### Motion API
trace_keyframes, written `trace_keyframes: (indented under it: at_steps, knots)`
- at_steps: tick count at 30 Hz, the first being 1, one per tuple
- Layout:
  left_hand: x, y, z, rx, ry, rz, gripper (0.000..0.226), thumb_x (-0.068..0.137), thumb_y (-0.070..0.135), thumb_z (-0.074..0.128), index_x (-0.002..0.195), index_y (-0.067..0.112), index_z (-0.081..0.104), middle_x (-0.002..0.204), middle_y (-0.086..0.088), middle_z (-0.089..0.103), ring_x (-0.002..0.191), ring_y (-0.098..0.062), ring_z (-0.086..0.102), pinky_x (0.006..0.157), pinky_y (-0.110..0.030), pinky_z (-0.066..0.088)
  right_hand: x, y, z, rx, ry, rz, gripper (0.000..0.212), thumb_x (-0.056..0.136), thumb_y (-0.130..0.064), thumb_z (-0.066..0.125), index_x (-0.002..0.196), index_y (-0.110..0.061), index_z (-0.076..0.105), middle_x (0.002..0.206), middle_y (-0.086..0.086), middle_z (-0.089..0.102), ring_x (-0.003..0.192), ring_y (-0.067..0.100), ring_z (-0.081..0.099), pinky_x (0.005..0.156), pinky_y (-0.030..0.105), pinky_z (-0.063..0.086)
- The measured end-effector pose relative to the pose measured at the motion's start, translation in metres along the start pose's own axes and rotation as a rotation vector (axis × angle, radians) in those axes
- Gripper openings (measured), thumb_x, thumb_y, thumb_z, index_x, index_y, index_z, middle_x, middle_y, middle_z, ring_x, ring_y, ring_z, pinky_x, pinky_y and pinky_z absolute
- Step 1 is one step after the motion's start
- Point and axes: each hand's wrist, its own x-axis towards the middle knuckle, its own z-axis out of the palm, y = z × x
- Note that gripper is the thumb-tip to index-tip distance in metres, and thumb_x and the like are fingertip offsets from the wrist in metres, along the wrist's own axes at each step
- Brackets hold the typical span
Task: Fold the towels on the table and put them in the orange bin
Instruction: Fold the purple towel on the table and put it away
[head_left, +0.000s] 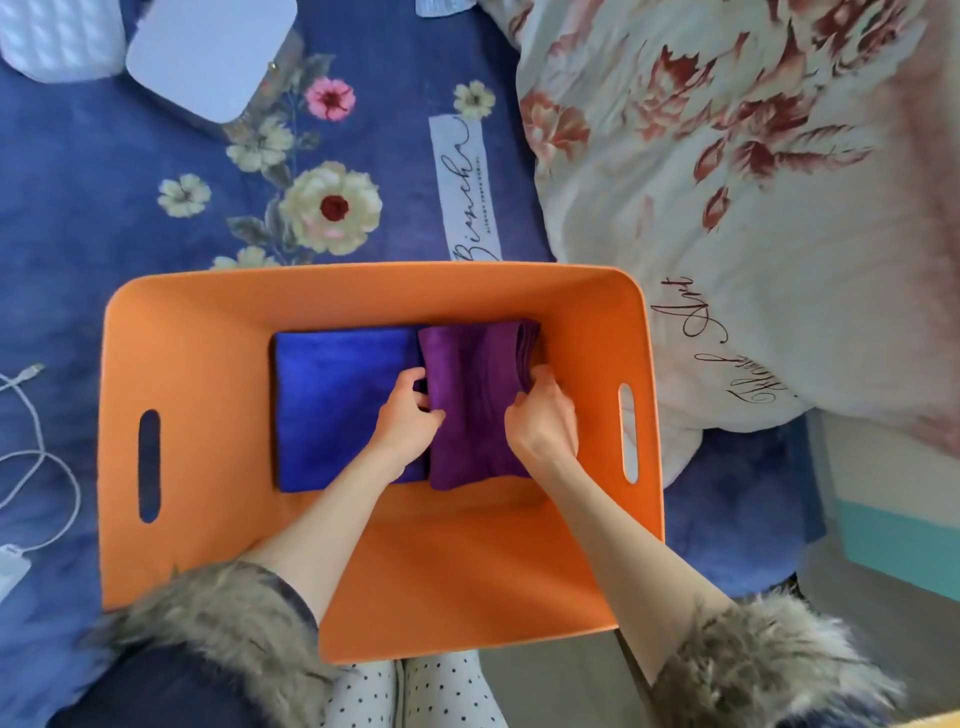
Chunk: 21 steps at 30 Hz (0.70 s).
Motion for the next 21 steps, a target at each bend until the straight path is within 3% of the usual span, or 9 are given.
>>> trace_keyframes:
  at_steps: [3, 6, 9, 11, 14, 17, 21]
  knots:
    - [0.0, -0.002, -0.001, 0.015, -0.02, 0.022, 0.056, 0.09, 0.006, 0.056, 0.138, 0.023, 0.032, 0.104, 0.001, 0.055, 0.098, -0.021, 0.058, 0.088, -0.038, 0.051, 0.002, 0.003, 0.005, -0.034, 0.045, 0.006, 0.039, 0.093, -0.006, 0.044, 0.131, -0.012, 0.039, 0.123, 0.015, 0.055, 0.11, 0.033, 0.057, 0.086, 0.038, 0.048]
    - [-0.008, -0.007, -0.001, 0.201, 0.069, 0.17, 0.058, 0.09, 0.005, 0.054, 0.14, 0.02, 0.03, 0.125, -0.005, 0.048, 0.106, -0.021, 0.053, 0.087, -0.033, 0.047, -0.002, 0.011, 0.014, -0.185, 0.075, -0.071, 0.054, 0.09, -0.009, 0.05, 0.14, -0.012, 0.029, 0.138, 0.015, 0.04, 0.123, 0.034, 0.045, 0.099, 0.04, 0.042]
    - [-0.022, -0.014, -0.001, 0.633, 0.151, 0.471, 0.065, 0.087, 0.009, 0.059, 0.143, 0.02, 0.029, 0.145, -0.006, 0.031, 0.131, -0.025, 0.035, 0.095, -0.036, 0.042, -0.009, 0.023, 0.025, -0.474, 0.045, -0.293, 0.069, 0.089, -0.008, 0.054, 0.147, -0.009, 0.016, 0.153, 0.014, 0.018, 0.141, 0.032, 0.02, 0.112, 0.039, 0.026]
    - [-0.022, -0.016, -0.001, 0.962, 0.081, 0.607, 0.078, 0.085, 0.022, 0.064, 0.148, 0.022, 0.018, 0.157, -0.008, 0.008, 0.144, -0.029, 0.007, 0.113, -0.043, 0.021, -0.004, 0.03, 0.029, -0.754, -0.001, -0.415, 0.07, 0.094, -0.012, 0.048, 0.148, -0.006, 0.003, 0.157, 0.017, 0.003, 0.145, 0.031, -0.001, 0.117, 0.042, 0.006]
    - [-0.009, -0.015, 0.001, 1.244, -0.021, 0.645, 0.105, 0.076, 0.05, 0.068, 0.149, 0.023, -0.003, 0.156, -0.009, -0.018, 0.141, -0.029, -0.023, 0.113, -0.049, -0.009, 0.017, 0.031, 0.028, -1.079, -0.052, -0.439, 0.081, 0.095, -0.024, 0.047, 0.145, -0.003, -0.014, 0.155, 0.02, -0.013, 0.143, 0.033, -0.015, 0.113, 0.047, -0.011]
    - [0.012, -0.018, 0.0, 1.361, -0.019, 0.63, 0.122, 0.066, 0.068, 0.064, 0.147, 0.021, -0.013, 0.153, -0.011, -0.025, 0.138, -0.028, -0.029, 0.11, -0.05, -0.015, 0.042, 0.028, 0.028, -1.187, -0.113, -0.388, 0.101, 0.089, -0.035, 0.058, 0.143, -0.006, -0.022, 0.153, 0.019, -0.022, 0.142, 0.034, -0.019, 0.113, 0.046, -0.013]
    - [0.034, -0.024, -0.004, 1.405, 0.01, 0.649, 0.128, 0.061, 0.079, 0.056, 0.139, 0.021, -0.027, 0.143, -0.009, -0.038, 0.129, -0.024, -0.041, 0.108, -0.052, -0.018, 0.063, 0.03, 0.033, -1.211, -0.118, -0.405, 0.11, 0.085, -0.044, 0.062, 0.143, -0.009, -0.025, 0.152, 0.019, -0.024, 0.141, 0.035, -0.02, 0.113, 0.045, -0.014]
